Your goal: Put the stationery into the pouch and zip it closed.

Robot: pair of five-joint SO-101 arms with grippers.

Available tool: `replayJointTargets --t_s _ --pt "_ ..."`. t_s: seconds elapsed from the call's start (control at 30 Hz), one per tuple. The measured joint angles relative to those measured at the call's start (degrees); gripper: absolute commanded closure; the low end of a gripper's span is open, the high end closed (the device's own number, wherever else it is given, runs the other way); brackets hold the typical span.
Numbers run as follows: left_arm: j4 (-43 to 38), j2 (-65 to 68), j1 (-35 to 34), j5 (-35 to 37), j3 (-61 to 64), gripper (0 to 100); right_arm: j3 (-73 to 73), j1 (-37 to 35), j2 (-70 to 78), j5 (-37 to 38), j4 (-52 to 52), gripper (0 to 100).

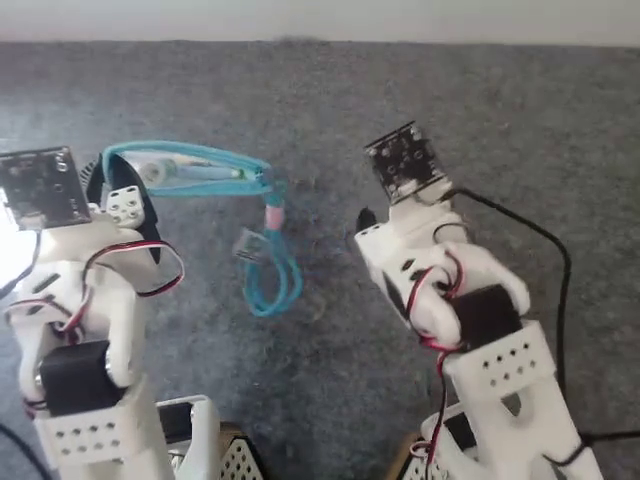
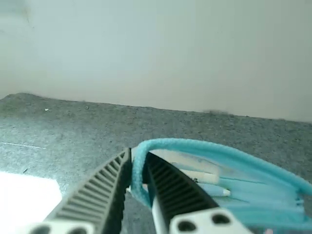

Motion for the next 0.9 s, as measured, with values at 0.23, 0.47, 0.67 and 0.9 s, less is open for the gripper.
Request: replayJointTargets --t_s 0.23,0.47,0.67,0.9 --pt "1.49 0.00 -0.18 0.00 0.00 99 10.55 -7.82 -11.87 -0.18 -4.48 67.1" --pt "1.49 0.00 0.00 2.46 0.00 99 16.88 -15.30 -16.79 -0.18 -10.20 65.7" --pt "3.34 0.00 3.43 3.69 0.00 99 16.97 -15.82 -7.65 -0.18 -17.58 65.8" --pt "3.34 0.00 3.96 3.69 0.00 99 15.74 -13.36 2.37 -0.18 -22.24 65.8"
